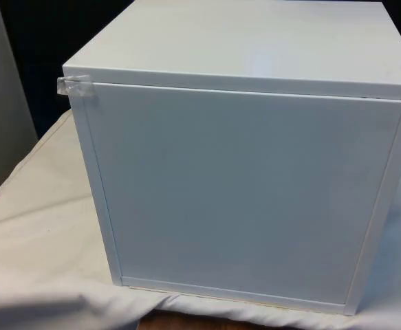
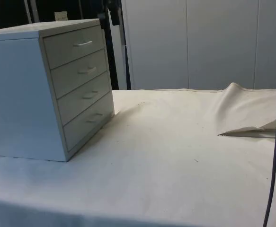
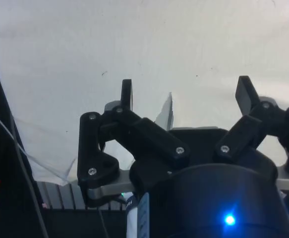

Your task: Open the drawer, then close it.

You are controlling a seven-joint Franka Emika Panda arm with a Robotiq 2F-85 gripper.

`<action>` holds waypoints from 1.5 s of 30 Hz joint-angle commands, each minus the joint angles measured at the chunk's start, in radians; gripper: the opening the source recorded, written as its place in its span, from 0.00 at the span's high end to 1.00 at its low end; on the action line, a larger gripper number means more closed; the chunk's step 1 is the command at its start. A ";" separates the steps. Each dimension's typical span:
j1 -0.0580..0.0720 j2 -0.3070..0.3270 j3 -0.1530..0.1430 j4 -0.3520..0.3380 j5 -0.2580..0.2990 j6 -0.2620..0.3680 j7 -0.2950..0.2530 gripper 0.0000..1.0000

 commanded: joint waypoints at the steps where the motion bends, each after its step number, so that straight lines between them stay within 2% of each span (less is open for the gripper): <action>1: 0.002 -0.014 0.001 -0.011 -0.009 -0.001 -0.003 0.00; 9: 0.002 -0.031 0.001 -0.021 -0.012 -0.011 -0.034 0.00; 15: 0.004 -0.079 0.005 -0.050 -0.044 -0.017 -0.064 0.00; 17: 0.003 -0.072 0.004 -0.043 -0.036 -0.020 -0.066 0.00; 21: 0.002 -0.096 0.003 -0.062 -0.056 -0.015 -0.095 0.00; 45: 0.003 -0.101 0.006 -0.057 -0.097 -0.018 -0.267 0.00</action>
